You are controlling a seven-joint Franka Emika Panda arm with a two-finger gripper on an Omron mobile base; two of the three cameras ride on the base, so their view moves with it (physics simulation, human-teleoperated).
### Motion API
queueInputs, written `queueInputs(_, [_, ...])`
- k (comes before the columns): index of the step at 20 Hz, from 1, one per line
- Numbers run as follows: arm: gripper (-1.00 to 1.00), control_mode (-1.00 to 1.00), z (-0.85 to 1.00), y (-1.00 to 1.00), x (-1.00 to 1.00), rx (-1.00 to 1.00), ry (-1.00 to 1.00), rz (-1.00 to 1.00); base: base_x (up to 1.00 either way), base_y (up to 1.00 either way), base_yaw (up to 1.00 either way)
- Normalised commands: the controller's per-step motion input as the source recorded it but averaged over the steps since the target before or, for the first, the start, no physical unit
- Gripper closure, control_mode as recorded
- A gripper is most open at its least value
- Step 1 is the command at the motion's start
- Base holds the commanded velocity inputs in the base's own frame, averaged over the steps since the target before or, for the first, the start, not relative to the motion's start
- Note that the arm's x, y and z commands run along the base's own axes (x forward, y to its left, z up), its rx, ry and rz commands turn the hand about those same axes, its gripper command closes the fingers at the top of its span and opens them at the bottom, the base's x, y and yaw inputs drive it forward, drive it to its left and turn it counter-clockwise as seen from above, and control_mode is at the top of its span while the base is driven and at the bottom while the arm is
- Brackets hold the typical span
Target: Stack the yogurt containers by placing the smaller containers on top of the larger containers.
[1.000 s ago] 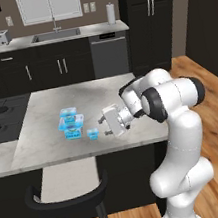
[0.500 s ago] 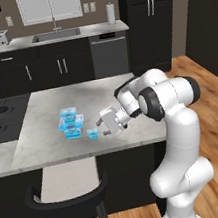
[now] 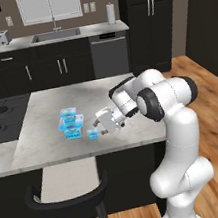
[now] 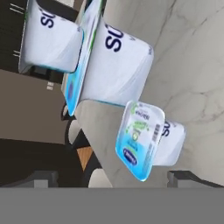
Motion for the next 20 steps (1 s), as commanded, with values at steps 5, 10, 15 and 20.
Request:
queueInputs(5, [-1.00,-1.00,-0.03,0.09,0.17,0.00,0.00,0.00,0.00,0.00,0.00])
queueInputs(10, [-1.00,-1.00,-0.27,0.00,0.08,-0.01,0.00,0.00,0.00,0.00,0.00])
queueInputs(15, [-1.00,-1.00,-0.34,0.00,0.08,-0.04,0.00,0.00,0.00,0.00,0.00])
queueInputs(20, [-1.00,-1.00,-0.38,0.00,0.15,-0.06,0.00,0.00,0.00,0.00,0.00])
